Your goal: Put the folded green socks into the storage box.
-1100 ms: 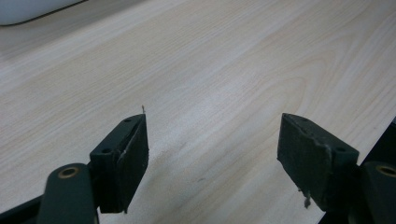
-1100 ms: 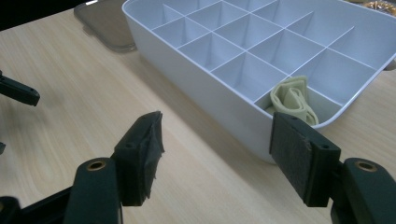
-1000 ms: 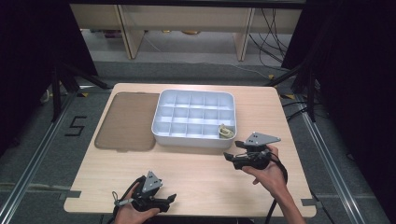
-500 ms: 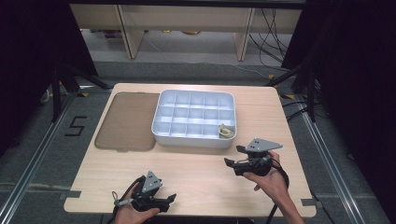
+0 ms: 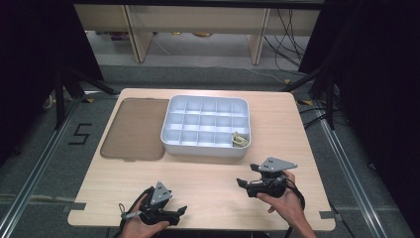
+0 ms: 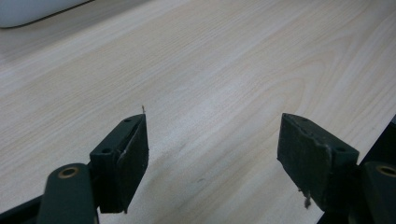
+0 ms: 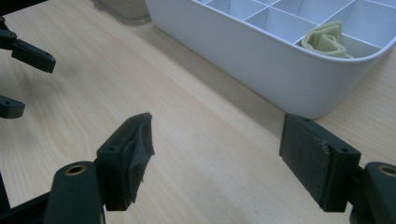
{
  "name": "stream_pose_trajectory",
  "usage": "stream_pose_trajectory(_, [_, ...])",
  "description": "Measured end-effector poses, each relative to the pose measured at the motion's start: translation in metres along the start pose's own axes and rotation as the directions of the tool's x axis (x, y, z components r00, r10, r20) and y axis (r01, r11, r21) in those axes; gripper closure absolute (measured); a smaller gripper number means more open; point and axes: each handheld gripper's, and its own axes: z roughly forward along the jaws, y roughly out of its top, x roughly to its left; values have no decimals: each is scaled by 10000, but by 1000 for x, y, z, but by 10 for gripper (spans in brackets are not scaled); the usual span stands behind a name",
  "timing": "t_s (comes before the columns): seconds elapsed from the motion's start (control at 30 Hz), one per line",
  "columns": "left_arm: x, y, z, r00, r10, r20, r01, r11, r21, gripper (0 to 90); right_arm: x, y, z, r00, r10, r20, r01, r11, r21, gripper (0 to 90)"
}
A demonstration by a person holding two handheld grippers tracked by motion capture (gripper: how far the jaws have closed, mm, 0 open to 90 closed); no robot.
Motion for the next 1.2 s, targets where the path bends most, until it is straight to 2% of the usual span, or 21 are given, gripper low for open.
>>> stream_pose_trajectory(0.03, [-2, 0, 2, 9993, -366, -10, 365, 9989, -285, 246, 0, -2, 0, 9999, -98, -51, 98, 10000, -3, 260])
stream_pose_trajectory(0.07, [-2, 0, 2, 9993, -365, -3, 365, 9989, -282, 246, 3, -4, 0, 9998, 197, 51, -196, 9998, -24, 258])
stream_pose_trajectory(0.1, [-2, 0, 1, 9997, -263, -11, 263, 9994, -204, 246, 1, -5, 0, 9999, -129, 50, 130, 9999, -69, 257])
stream_pose_trajectory(0.13, [0, 0, 0, 10000, 30, 0, -30, 10000, 51, 246, 2, -6, 1, 10000, -65, -16, 65, 9999, -98, 256])
stream_pose_trajectory(0.27, [-1, 0, 1, 10000, -64, -34, 64, 10000, -22, 246, 7, -14, 3, 10000, -38, -33, 38, 10000, 65, 239])
stream_pose_trajectory(0.33, [-3, 0, 2, 9996, -296, -10, 296, 9994, -186, 246, 9, -18, 4, 9999, -7, -136, 10, 9999, 163, 237])
stream_pose_trajectory(0.37, [-2, 0, 2, 9998, -207, -76, 205, 9996, -180, 246, 8, -19, 5, 9995, -221, -215, 224, 9997, 131, 234])
stream_pose_trajectory(0.47, [-3, 0, 2, 9996, -270, -44, 269, 9996, -106, 246, 11, -22, 2, 9998, -40, -173, 45, 9996, 296, 228])
stream_pose_trajectory(0.5, [-3, 0, 2, 9996, -270, -49, 269, 9996, -106, 246, 10, -24, 3, 9988, -123, -464, 135, 9995, 269, 225])
stream_pose_trajectory(0.57, [-2, 0, 1, 9999, -105, 48, 105, 9999, 38, 246, 13, -27, 2, 9998, 25, -179, -19, 9995, 316, 223])
stream_pose_trajectory(0.6, [-2, 0, 1, 9999, -131, 52, 131, 9999, 10, 246, 12, -28, 2, 9997, -192, -164, 196, 9994, 284, 222])
stream_pose_trajectory(0.63, [-3, 0, 1, 9999, -159, 41, 159, 9999, -14, 246, 13, -29, 2, 9999, -54, -163, 59, 9994, 332, 220])
stream_pose_trajectory(0.7, [-3, 0, 1, 9999, -123, 15, 123, 9999, -13, 246, 13, -31, 1, 9996, -206, -182, 214, 9988, 440, 215])
stream_pose_trajectory(0.77, [-1, 1, 0, 9998, 187, 39, -187, 9998, 121, 246, 13, -34, 2, 9983, -22, -578, 53, 9986, 530, 210])
stream_pose_trajectory(0.8, [-1, 1, 0, 9997, 241, 46, -242, 9996, 144, 246, 15, -37, 1, 9994, -44, -329, 64, 9982, 588, 207])
stream_pose_trajectory(0.83, [-2, 0, 0, 9999, 136, 12, -136, 9996, 235, 246, 15, -37, 1, 9994, -44, -329, 64, 9982, 588, 207])
stream_pose_trajectory(0.87, [-4, 0, 2, 9998, -208, -35, 207, 9997, -86, 246, 16, -38, 0, 9995, 60, -304, -41, 9981, 613, 206])
stream_pose_trajectory(0.9, [-4, 0, 2, 9997, -253, -22, 252, 9996, -118, 246, 16, -40, 0, 9991, -16, -429, 46, 9976, 697, 202])
stream_pose_trajectory(1.13, [-5, 0, 2, 9996, -283, 16, 283, 9995, -133, 246, 22, -50, -2, 9992, -113, -384, 149, 9953, 953, 191])
stream_pose_trajectory(1.17, [-3, 0, 1, 10000, 24, 88, -25, 9999, 135, 246, 24, -51, -3, 9994, -7, -340, 40, 9953, 971, 191])
stream_pose_trajectory(1.2, [-4, 0, 1, 10000, -44, 67, 44, 10000, 79, 246, 24, -52, -3, 9992, -161, -378, 194, 9958, 895, 191])
